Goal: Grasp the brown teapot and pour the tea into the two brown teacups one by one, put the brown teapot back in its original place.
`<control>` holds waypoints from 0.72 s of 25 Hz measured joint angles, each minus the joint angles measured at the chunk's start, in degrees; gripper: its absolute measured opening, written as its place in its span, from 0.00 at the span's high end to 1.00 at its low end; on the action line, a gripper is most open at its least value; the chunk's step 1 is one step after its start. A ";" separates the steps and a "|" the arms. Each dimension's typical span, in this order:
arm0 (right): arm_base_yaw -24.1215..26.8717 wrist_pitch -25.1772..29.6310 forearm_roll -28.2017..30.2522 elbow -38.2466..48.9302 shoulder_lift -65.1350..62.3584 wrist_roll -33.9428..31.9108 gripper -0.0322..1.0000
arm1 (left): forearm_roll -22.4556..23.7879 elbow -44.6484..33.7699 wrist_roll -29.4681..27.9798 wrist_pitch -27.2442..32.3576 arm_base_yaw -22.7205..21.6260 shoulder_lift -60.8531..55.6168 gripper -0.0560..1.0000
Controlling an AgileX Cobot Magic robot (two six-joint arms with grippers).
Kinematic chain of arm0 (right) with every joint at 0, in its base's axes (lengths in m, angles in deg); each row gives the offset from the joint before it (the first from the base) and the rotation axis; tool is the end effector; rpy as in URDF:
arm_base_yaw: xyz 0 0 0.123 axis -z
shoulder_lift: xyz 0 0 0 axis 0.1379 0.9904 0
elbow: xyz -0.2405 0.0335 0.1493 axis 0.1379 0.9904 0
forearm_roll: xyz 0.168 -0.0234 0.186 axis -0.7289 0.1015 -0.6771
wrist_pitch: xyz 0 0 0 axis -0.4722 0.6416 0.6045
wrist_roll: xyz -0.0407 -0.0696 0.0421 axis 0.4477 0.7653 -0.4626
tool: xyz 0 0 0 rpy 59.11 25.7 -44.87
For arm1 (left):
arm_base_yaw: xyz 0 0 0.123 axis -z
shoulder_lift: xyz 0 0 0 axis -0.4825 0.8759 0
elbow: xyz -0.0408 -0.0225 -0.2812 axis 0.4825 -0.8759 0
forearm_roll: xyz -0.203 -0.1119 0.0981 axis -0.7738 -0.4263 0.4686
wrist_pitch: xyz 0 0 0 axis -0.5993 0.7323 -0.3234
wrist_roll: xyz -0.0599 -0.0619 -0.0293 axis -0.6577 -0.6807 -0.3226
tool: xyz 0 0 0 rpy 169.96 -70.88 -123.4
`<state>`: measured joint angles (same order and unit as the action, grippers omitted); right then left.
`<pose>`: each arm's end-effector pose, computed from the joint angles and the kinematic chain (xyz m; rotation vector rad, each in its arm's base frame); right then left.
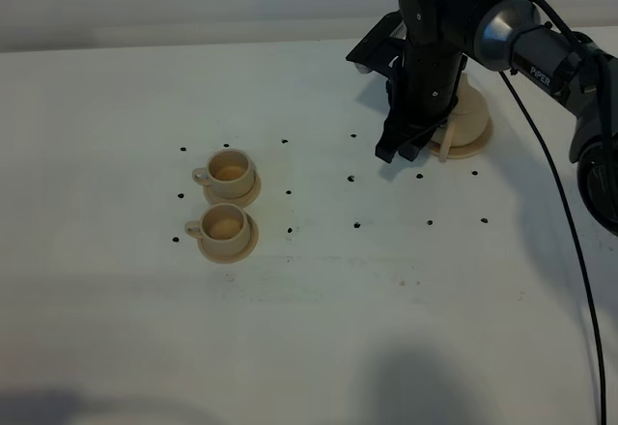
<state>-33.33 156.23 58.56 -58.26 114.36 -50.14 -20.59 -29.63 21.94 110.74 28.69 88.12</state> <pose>0.4498 0.2081 0.1554 -1.3389 2.7136 -0.0855 -0.0067 0.0012 0.2787 -0.0303 2.0386 0.0038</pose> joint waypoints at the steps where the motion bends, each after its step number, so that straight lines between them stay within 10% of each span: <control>1: 0.00 0.00 0.02 0.00 0.00 0.00 0.62 | 0.00 0.00 0.00 0.00 0.00 0.00 0.41; 18: 0.10 0.04 0.25 1.87 -2.09 0.46 0.62 | 0.00 0.00 0.00 0.00 0.00 0.00 0.41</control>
<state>-33.23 156.26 58.81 -56.39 112.27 -49.68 -20.59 -29.63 21.94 110.74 28.69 88.12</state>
